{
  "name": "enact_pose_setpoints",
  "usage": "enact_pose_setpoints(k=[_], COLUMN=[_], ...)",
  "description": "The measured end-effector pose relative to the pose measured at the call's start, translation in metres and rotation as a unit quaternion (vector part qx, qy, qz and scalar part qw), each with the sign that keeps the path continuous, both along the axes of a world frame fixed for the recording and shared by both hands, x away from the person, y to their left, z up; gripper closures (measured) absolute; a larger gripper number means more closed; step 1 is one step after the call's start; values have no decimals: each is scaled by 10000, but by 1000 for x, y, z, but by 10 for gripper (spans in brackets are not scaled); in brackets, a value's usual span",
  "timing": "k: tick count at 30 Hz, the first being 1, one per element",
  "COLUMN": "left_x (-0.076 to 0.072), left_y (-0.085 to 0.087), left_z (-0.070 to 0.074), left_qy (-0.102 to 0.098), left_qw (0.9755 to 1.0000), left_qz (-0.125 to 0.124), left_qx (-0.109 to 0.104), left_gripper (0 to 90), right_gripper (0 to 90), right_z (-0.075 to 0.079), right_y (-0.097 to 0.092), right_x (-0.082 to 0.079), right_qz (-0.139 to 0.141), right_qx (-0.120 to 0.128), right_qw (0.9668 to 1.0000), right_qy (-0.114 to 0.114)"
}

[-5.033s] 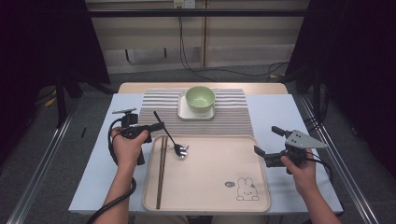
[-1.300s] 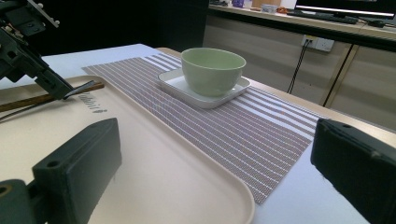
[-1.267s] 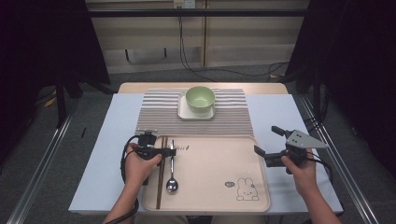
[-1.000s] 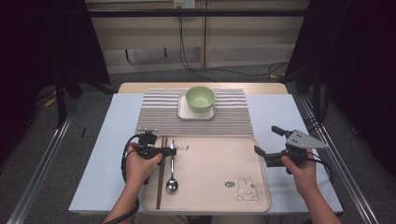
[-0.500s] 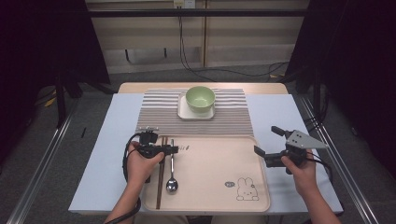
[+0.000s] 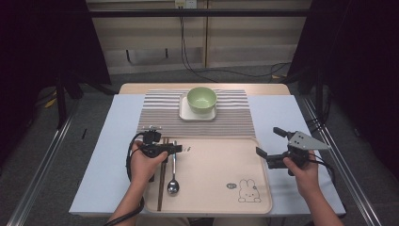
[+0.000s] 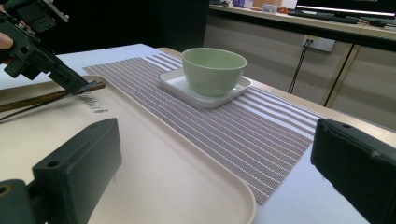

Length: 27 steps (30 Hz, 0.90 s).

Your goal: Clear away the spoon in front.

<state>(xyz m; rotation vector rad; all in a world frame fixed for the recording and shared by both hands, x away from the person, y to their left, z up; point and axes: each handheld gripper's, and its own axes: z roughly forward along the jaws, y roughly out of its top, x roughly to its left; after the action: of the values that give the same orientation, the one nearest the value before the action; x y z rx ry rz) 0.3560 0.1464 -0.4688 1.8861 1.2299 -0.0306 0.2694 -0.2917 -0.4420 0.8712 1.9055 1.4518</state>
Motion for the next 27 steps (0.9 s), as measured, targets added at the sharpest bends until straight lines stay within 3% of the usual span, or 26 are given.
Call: enact_pose_setpoints(k=[3,7,8,11,16,21,25,27], left_x=[1,3,4,5,7,11,16,18], left_y=[-1,-1,-1,-1,-3,-7,-9,-11], left_z=[0,1,0,0,2,4,9,12], left_qy=[25,-102,-120,-223,-213,-164,-262,-261], left_qw=[10000,9999,9999,9997,9996,9998,9996,9995], left_qz=[-7,-28,21,59,97,100,109,100], left_qx=[-56,15,-85,-49,-125,-110,-40,-128], left_gripper=[522,484,468,427,416,338,290,271], right_gripper=[16,16,16,16,15,15,15,15], right_z=[0,0,-1,-1,-1,-1,-1,-1], right_y=[0,0,0,0,0,1,1,0], right_x=[0,1,1,1,1,1,2,2], right_qz=[17,20,18,17,-1,-8,-2,6], right_qx=[-5,-14,-14,-16,-2,-22,-12,-15], right_qw=[10000,10000,10000,10000,10000,10000,10000,10000], right_qy=[-8,-15,-16,-3,-2,24,32,26])
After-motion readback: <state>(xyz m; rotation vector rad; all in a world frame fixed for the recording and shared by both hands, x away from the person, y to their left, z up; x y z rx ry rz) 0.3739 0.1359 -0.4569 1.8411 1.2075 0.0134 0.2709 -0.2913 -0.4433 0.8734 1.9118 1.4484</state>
